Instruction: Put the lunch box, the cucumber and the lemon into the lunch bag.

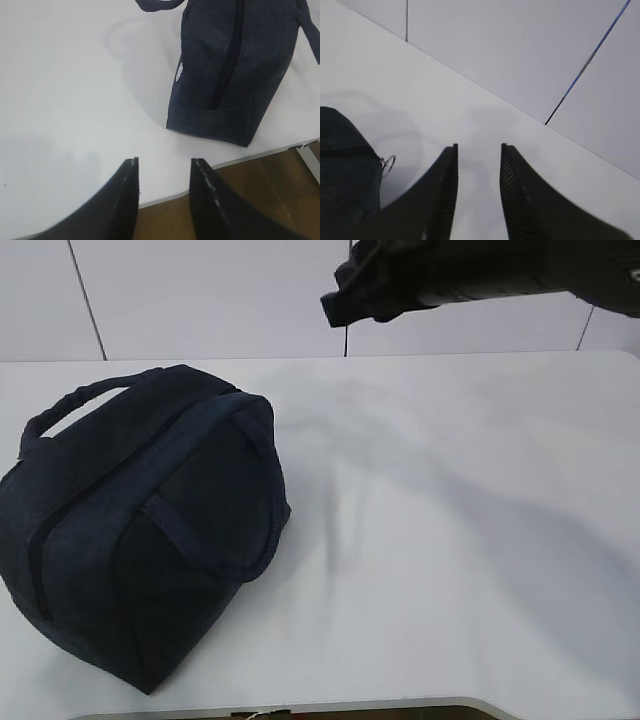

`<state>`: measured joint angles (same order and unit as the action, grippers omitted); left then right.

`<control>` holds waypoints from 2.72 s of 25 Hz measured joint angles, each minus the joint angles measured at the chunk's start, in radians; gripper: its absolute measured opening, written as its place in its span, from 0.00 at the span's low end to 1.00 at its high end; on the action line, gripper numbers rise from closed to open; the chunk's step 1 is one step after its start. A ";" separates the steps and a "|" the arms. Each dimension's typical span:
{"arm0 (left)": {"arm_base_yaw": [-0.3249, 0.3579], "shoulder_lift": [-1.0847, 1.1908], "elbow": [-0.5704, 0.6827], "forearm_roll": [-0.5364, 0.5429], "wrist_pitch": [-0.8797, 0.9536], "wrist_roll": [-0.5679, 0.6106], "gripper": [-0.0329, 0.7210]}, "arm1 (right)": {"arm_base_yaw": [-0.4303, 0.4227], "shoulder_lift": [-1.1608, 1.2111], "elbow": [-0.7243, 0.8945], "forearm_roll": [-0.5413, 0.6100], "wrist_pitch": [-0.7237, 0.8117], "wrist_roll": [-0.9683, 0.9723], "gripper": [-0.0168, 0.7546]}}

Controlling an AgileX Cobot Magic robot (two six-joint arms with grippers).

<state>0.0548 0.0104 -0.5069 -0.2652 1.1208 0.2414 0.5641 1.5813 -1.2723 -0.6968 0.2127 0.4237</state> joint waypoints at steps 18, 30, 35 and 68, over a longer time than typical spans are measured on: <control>0.000 0.000 0.000 0.000 0.000 0.000 0.36 | 0.011 -0.019 0.000 0.429 0.156 -0.434 0.34; 0.000 0.000 0.000 0.000 0.000 0.000 0.36 | 0.026 -0.115 0.000 0.435 0.264 -0.438 0.34; 0.000 0.000 0.000 0.000 0.000 0.000 0.36 | 0.026 -0.182 0.000 0.487 0.403 -0.438 0.34; 0.000 0.000 0.000 0.000 0.000 0.000 0.36 | 0.026 -0.815 0.211 0.646 0.824 -0.472 0.34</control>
<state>0.0548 0.0104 -0.5069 -0.2652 1.1208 0.2414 0.5902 0.7664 -1.0609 -0.0506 1.0371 -0.0486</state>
